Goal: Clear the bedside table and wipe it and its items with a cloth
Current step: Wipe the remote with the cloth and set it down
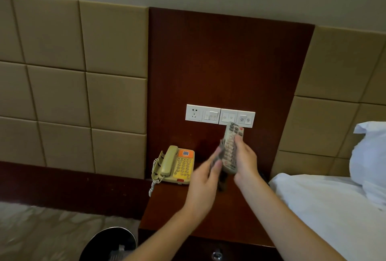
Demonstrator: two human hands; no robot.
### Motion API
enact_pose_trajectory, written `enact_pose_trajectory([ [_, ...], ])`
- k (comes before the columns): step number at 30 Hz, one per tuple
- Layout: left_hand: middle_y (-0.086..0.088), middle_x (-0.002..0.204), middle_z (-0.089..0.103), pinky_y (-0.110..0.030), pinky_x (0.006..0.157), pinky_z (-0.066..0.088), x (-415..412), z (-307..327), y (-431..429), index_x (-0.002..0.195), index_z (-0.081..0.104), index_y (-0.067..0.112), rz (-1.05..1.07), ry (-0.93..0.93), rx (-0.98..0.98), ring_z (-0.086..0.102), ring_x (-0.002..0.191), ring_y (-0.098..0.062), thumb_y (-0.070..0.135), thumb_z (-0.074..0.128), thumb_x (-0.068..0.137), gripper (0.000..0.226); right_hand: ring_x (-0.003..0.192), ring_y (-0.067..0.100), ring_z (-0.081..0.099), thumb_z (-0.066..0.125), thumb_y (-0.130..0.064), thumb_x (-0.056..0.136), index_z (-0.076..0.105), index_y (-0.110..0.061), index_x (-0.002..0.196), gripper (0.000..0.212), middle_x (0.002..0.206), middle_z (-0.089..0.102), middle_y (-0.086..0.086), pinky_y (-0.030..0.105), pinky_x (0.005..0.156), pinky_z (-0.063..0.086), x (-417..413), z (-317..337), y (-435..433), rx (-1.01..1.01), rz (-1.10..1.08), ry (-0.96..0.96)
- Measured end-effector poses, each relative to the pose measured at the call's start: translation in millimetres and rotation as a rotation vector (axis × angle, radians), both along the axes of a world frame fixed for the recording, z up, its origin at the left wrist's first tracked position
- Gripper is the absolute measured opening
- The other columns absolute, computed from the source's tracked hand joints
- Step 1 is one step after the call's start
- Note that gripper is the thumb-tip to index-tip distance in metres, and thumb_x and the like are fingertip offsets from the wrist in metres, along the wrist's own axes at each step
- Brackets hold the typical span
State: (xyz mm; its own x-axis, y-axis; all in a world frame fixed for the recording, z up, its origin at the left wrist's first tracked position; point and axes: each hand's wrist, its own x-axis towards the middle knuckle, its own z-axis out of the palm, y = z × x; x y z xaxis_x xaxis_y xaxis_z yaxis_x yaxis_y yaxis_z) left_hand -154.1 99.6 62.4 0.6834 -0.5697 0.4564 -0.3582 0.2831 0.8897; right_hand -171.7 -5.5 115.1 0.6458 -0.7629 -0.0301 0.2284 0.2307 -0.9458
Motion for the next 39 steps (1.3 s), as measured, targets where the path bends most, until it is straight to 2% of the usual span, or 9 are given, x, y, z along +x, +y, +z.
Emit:
enact_pose_trajectory([
  [6, 0.001, 0.139, 0.051, -0.024, 0.105, 0.041, 22, 17, -1, 0.141, 0.043, 0.018, 0.065, -0.055, 0.018, 0.049, 0.126, -0.007, 0.021, 0.043, 0.099, 0.041, 0.090, 0.025, 0.067, 0.057, -0.034, 0.092, 0.069, -0.011, 0.106, 0.030, 0.096, 0.071, 0.010, 0.035, 0.075, 0.053, 0, -15, 15, -0.088, 0.108, 0.034],
  [11, -0.006, 0.095, 0.067, -0.041, 0.090, 0.050, 64, 60, 1, 0.097, 0.065, 0.016, 0.125, 0.087, 0.016, 0.063, 0.095, -0.021, 0.026, 0.045, 0.099, 0.022, 0.094, 0.017, 0.067, 0.053, -0.040, 0.092, 0.070, -0.020, 0.106, 0.030, 0.098, 0.072, 0.001, 0.030, 0.074, 0.053, 1, -15, 33, -0.108, 0.260, 0.012],
  [14, -0.003, 0.096, 0.066, -0.034, 0.088, 0.051, 46, 48, 6, 0.107, 0.061, 0.015, 0.042, 0.071, 0.064, 0.062, 0.095, -0.018, 0.022, 0.045, 0.098, 0.019, 0.098, 0.025, 0.064, 0.049, -0.049, 0.092, 0.067, -0.018, 0.111, 0.041, 0.104, 0.069, 0.010, 0.037, 0.076, 0.052, 3, -8, 27, 0.100, 0.278, 0.010],
  [17, 0.004, 0.091, 0.065, -0.013, 0.074, 0.048, 17, 22, 21, 0.112, 0.062, 0.014, -0.021, 0.067, 0.087, 0.062, 0.085, -0.004, 0.018, 0.042, 0.099, 0.023, 0.082, 0.027, 0.066, 0.048, -0.049, 0.093, 0.063, -0.012, 0.117, 0.047, 0.090, 0.069, 0.014, 0.036, 0.064, 0.051, -3, 2, 15, 0.382, 0.303, -0.088],
  [20, 0.002, 0.101, 0.065, -0.021, 0.084, 0.049, 26, 21, 28, 0.107, 0.061, 0.025, 0.040, 0.277, 0.023, 0.061, 0.095, -0.008, 0.033, 0.041, 0.098, 0.023, 0.051, 0.016, 0.065, 0.048, -0.042, 0.095, 0.062, -0.009, 0.122, 0.045, 0.065, 0.067, 0.007, 0.028, 0.046, 0.053, -12, 2, 12, 0.465, 0.384, -0.196],
  [22, -0.006, 0.118, 0.061, -0.045, 0.098, 0.045, 40, 32, 29, 0.121, 0.057, 0.021, 0.016, 0.512, -0.090, 0.057, 0.110, -0.023, 0.041, 0.041, 0.097, 0.035, 0.046, 0.015, 0.063, 0.044, -0.041, 0.096, 0.062, -0.011, 0.120, 0.042, 0.061, 0.066, 0.006, 0.031, 0.050, 0.053, -17, 1, 15, 0.440, 0.469, -0.214],
  [26, -0.012, 0.126, 0.057, -0.041, 0.090, 0.046, 45, 57, 28, 0.130, 0.050, 0.015, -0.043, 0.696, -0.273, 0.055, 0.113, -0.027, 0.035, 0.041, 0.098, 0.038, 0.068, 0.021, 0.071, 0.043, -0.040, 0.096, 0.064, -0.015, 0.117, 0.039, 0.082, 0.073, 0.009, 0.040, 0.071, 0.051, -16, -2, 18, 0.342, 0.562, -0.222],
  [31, -0.012, 0.113, 0.065, -0.035, 0.083, 0.050, 33, 64, 17, 0.114, 0.062, 0.013, -0.082, 0.553, -0.180, 0.061, 0.105, -0.024, 0.031, 0.041, 0.099, 0.031, 0.111, 0.032, 0.061, 0.049, -0.039, 0.093, 0.067, -0.017, 0.118, 0.037, 0.117, 0.067, 0.014, 0.047, 0.087, 0.050, -8, -10, 23, 0.269, 0.577, -0.168],
  [39, -0.003, 0.129, 0.055, -0.041, 0.103, 0.043, 46, 47, 24, 0.136, 0.044, 0.018, 0.138, 0.341, 0.074, 0.051, 0.122, -0.020, 0.029, 0.044, 0.098, 0.039, 0.092, 0.023, 0.068, 0.055, -0.030, 0.093, 0.067, -0.017, 0.106, 0.022, 0.100, 0.072, 0.007, 0.038, 0.074, 0.054, -9, -10, 24, -0.143, 0.249, 0.001],
])
